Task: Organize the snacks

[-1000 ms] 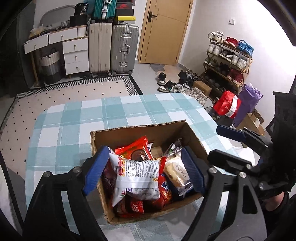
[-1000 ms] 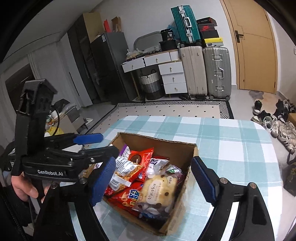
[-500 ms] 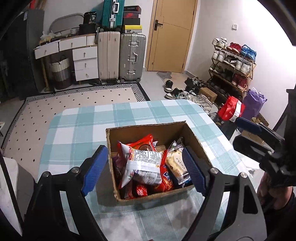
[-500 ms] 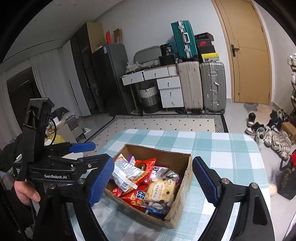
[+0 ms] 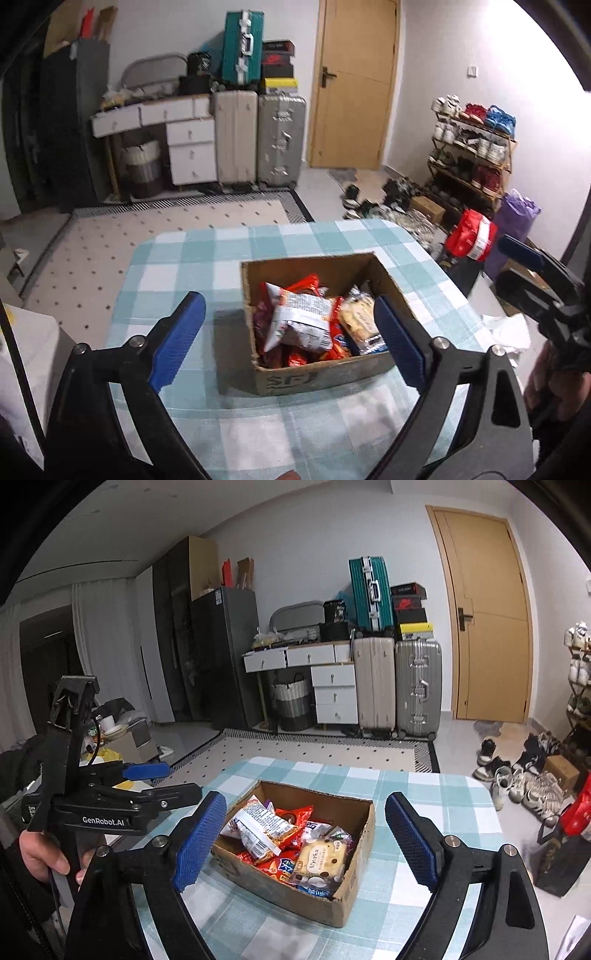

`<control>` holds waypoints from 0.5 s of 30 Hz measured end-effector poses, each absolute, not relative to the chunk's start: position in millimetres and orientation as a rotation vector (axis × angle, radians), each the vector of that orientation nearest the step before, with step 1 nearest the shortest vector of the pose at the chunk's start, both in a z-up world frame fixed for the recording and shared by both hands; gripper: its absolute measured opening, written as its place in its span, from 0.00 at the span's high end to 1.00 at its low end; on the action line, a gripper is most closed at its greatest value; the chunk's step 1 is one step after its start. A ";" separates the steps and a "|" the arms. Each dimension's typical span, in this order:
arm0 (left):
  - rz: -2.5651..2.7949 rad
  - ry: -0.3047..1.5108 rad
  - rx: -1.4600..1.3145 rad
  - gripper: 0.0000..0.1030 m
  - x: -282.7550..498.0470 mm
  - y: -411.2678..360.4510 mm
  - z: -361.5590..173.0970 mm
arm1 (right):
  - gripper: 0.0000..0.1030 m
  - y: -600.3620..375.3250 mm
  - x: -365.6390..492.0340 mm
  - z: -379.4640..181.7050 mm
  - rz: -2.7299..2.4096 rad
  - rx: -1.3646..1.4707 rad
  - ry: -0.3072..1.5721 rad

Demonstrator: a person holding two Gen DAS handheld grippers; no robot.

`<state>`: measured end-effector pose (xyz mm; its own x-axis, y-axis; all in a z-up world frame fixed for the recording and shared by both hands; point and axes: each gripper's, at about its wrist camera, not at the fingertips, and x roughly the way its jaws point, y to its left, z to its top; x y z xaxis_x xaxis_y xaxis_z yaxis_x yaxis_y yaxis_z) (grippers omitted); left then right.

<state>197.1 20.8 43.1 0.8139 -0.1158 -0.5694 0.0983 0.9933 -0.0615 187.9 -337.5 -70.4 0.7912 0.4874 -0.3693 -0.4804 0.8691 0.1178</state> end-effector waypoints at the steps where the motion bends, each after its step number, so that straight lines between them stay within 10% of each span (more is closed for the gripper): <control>1: -0.104 0.596 -0.026 0.06 192.7 22.0 45.4 | 0.13 -338.6 183.9 -70.1 0.520 0.018 0.395; 15: -0.039 0.457 0.011 0.01 143.2 31.8 54.9 | 0.07 -351.9 130.3 -67.8 0.483 -0.016 0.265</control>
<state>143.2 31.8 54.9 0.8968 -0.0348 -0.4411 0.0399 0.9992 0.0023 130.3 -351.9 -67.8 0.8520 0.4567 -0.2560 -0.4608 0.8862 0.0473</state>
